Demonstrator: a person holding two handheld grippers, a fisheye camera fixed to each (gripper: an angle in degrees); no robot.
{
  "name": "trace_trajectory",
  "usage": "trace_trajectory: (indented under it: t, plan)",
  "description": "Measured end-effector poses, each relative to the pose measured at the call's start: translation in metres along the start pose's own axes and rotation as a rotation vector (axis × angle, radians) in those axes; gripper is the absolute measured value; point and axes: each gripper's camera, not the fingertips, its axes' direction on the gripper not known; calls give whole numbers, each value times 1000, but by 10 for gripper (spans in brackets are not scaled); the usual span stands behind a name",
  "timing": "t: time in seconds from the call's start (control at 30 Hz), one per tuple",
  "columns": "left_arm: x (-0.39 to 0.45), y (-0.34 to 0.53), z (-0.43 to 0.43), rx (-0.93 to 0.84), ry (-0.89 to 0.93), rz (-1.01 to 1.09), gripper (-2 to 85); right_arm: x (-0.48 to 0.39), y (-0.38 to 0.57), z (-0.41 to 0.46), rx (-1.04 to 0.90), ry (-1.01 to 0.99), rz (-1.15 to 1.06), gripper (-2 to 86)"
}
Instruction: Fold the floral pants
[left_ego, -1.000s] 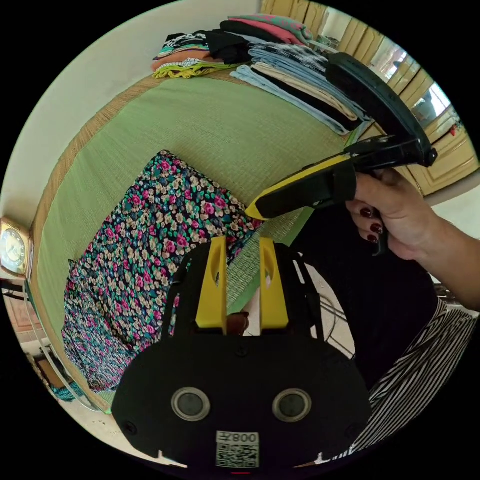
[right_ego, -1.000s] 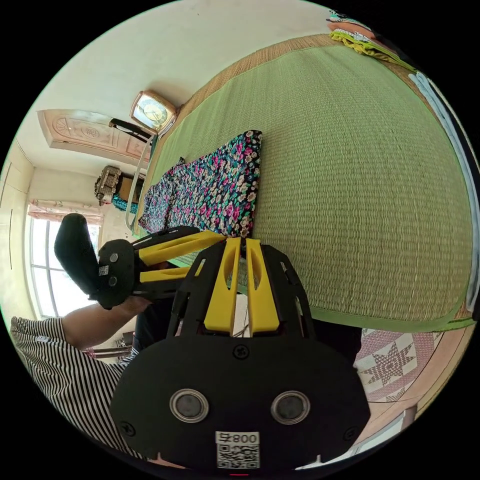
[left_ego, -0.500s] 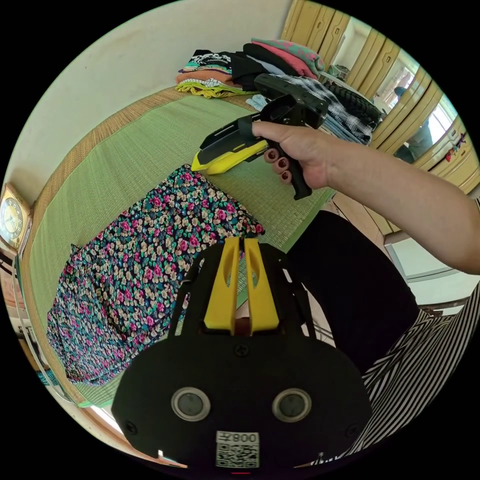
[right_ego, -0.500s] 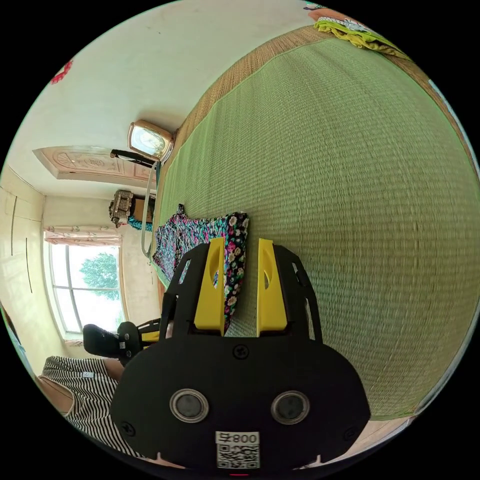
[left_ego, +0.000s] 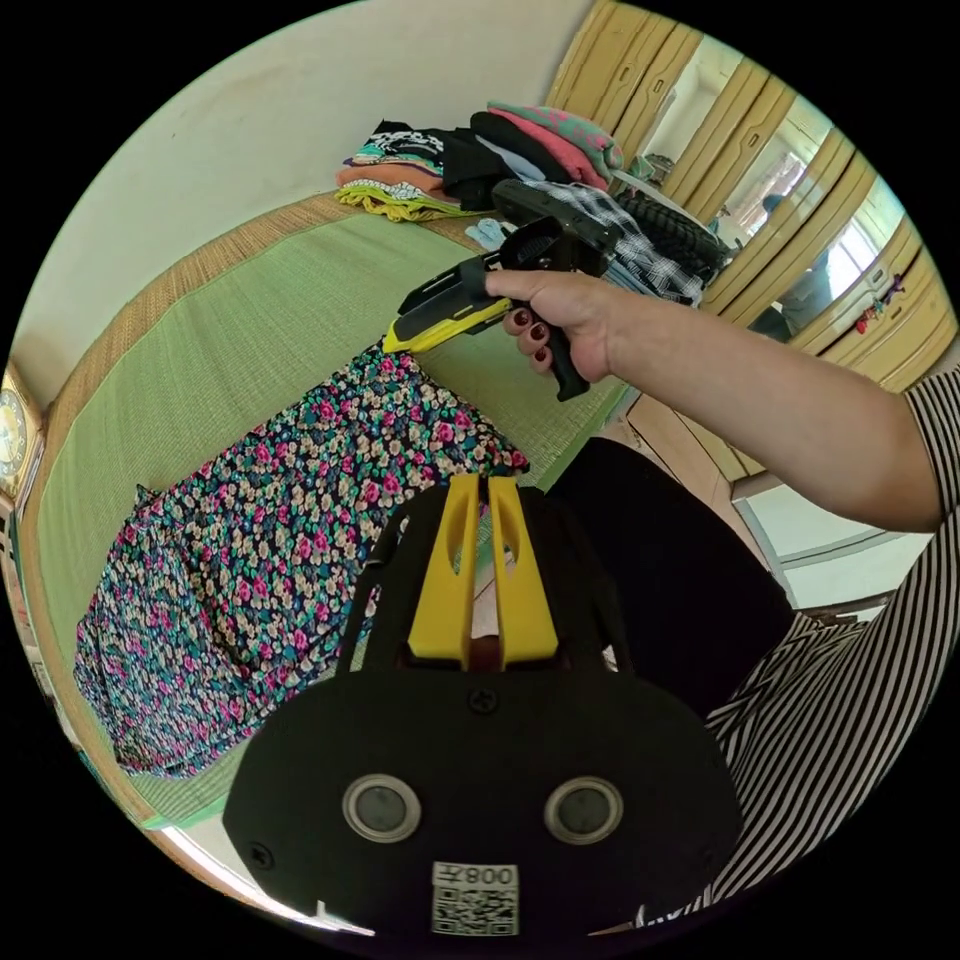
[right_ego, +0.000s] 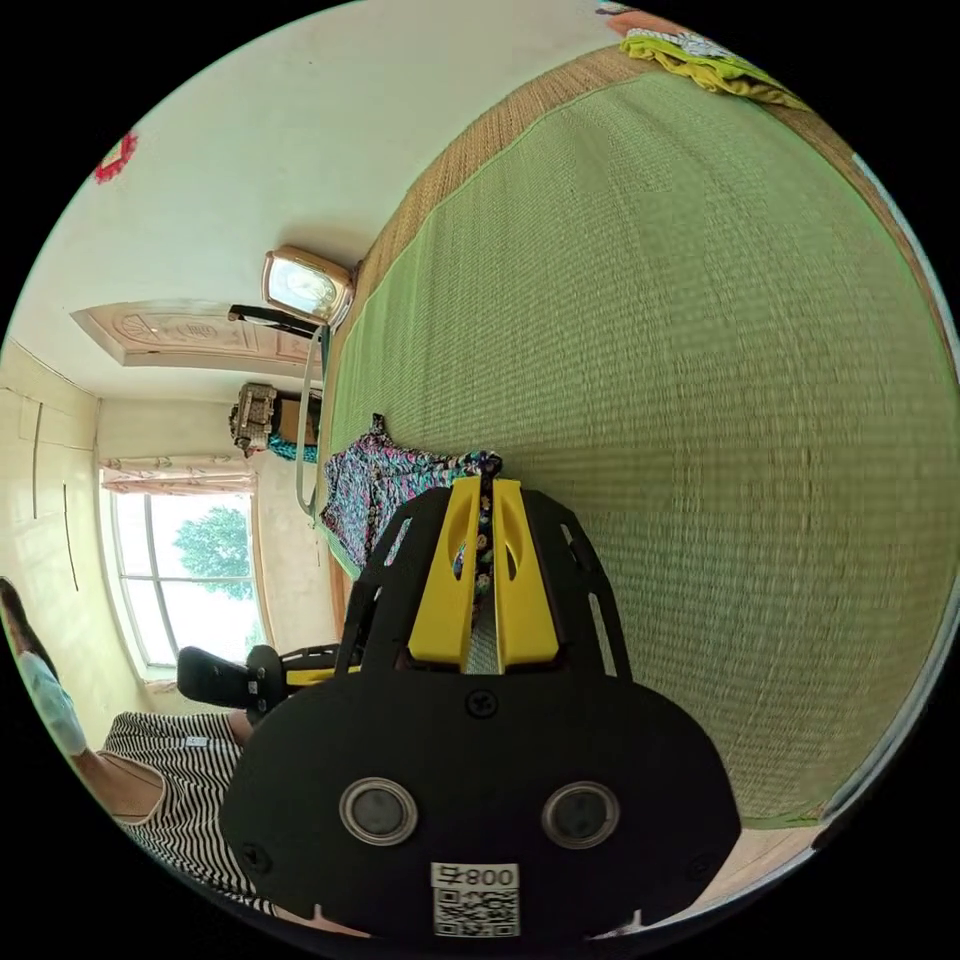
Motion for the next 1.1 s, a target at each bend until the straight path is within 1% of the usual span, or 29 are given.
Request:
trace_trajectory:
  t: [0.2,0.33,0.47,0.63,0.77,0.83,0.9,1.1]
  plan:
    - [-10,31,-34,59,73,-4,19,-4,24,-33,69,-67,59,19]
    - [-42,68,-86,177,128,-79,19,-35,27,-43,113,-144,30,19]
    - [-90,121,-149,331,178,-191,19,-100,15,-38,128,-230,-75,19]
    - [-150,196,-217,525,198,-321,19,-190,-9,-9,116,-306,-210,19]
    - [-209,271,-262,661,176,-473,19,-268,-35,44,60,-318,-296,19]
    - [-234,303,-275,693,154,-537,18,-298,-47,74,21,-311,-322,19]
    - [-258,334,-285,711,137,-599,18,-337,-60,118,-28,-280,-360,20]
    - [-339,424,-302,706,98,-805,17,-404,-91,235,-175,-176,-371,21]
